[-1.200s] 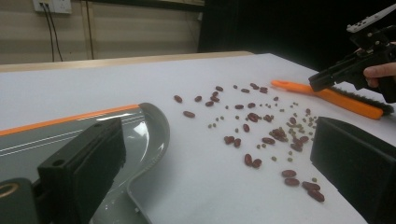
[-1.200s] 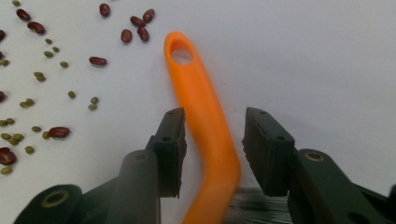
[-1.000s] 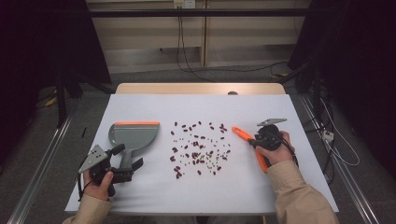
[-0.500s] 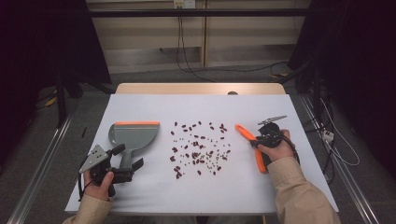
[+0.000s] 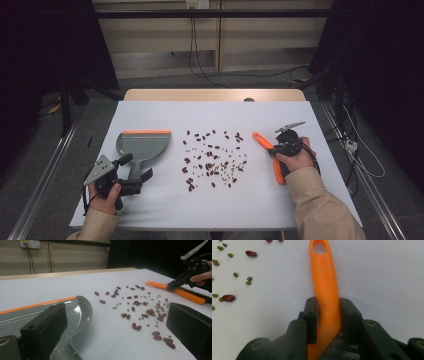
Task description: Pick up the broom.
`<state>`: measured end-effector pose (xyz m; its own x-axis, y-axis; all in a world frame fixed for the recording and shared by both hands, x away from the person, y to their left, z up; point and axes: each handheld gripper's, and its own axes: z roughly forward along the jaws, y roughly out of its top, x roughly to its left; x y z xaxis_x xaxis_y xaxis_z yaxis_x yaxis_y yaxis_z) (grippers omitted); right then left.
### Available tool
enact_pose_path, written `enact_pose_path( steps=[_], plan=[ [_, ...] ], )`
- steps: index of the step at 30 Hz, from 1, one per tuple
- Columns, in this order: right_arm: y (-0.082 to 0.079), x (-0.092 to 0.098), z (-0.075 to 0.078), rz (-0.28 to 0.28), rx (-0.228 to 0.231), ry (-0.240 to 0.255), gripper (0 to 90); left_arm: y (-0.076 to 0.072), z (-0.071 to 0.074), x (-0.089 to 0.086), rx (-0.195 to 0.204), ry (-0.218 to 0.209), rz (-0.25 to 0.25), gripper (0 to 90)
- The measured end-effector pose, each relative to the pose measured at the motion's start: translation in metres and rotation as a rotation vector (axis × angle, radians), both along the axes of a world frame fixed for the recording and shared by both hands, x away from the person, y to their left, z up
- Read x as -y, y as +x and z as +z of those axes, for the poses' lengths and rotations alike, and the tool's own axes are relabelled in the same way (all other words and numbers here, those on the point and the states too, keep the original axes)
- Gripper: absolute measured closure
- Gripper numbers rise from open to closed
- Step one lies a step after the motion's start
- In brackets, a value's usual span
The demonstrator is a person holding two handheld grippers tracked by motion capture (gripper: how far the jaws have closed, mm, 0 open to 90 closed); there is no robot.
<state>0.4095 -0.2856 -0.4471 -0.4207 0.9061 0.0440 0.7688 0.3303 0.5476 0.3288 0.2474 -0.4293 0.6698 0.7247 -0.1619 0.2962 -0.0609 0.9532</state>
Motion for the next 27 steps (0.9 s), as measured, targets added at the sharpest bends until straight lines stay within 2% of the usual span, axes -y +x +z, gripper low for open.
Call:
enact_pose_path(
  steps=[3,4,7,8,9,10,11,12,14,15,16,17,19,21,23,24,27],
  plan=[
    [0.0,0.001,0.0,-0.004,0.018,0.005,69.9,0.0,0.001,-0.001,0.004,0.0,0.004,3.2],
    [0.0,0.002,0.001,-0.006,0.038,0.014,69.9,0.0,0.001,-0.001,0.004,-0.002,0.005,3.2],
    [-0.003,0.006,0.006,-0.027,0.089,0.064,71.8,-0.001,0.002,-0.001,0.005,-0.007,0.005,3.6],
    [-0.004,0.008,0.009,-0.034,0.113,0.102,73.9,-0.001,0.002,-0.001,0.006,-0.01,0.005,3.7],
    [-0.006,0.009,0.013,-0.045,0.139,0.132,85.0,-0.001,0.002,-0.001,0.005,-0.012,0.005,3.7],
    [-0.009,0.011,0.019,-0.036,0.185,0.14,90.0,-0.001,0.003,-0.001,0.007,-0.012,0.005,3.7],
    [-0.008,0.013,0.023,-0.05,0.188,0.138,90.0,-0.001,0.003,0.0,0.004,-0.015,0.005,3.7],
    [-0.006,0.012,0.022,-0.027,0.177,0.126,90.0,-0.001,0.002,0.0,0.003,-0.016,0.006,3.7],
    [-0.005,0.01,0.021,-0.022,0.171,0.112,90.0,-0.001,0.003,0.001,0.004,-0.011,0.004,3.7],
    [-0.004,0.009,0.019,-0.012,0.154,0.122,90.0,-0.001,0.003,0.001,0.004,-0.004,0.001,3.7],
    [-0.004,0.008,0.018,-0.017,0.15,0.113,86.6,-0.001,0.003,0.001,0.003,-0.004,0.0,3.7],
    [-0.003,0.007,0.017,-0.029,0.147,0.083,81.3,-0.001,0.002,0.001,0.002,-0.005,-0.001,3.7],
    [-0.003,0.008,0.015,-0.047,0.125,0.087,66.7,-0.001,0.002,0.002,0.002,-0.008,-0.001,3.7],
    [-0.005,0.006,0.015,-0.055,0.082,0.043,66.3,-0.001,0.002,0.001,0.001,-0.003,-0.003,3.7],
    [-0.007,0.004,0.013,-0.039,0.066,0.061,64.7,-0.001,0.001,0.001,-0.001,-0.002,-0.005,3.7],
    [-0.006,0.001,0.012,-0.025,0.053,0.047,62.7,-0.001,0.002,0.001,0.0,-0.003,-0.005,3.7],
    [-0.003,-0.002,0.009,-0.015,0.053,0.042,64.5,-0.001,0.002,0.002,0.001,0.0,-0.009,3.7]
  ],
)
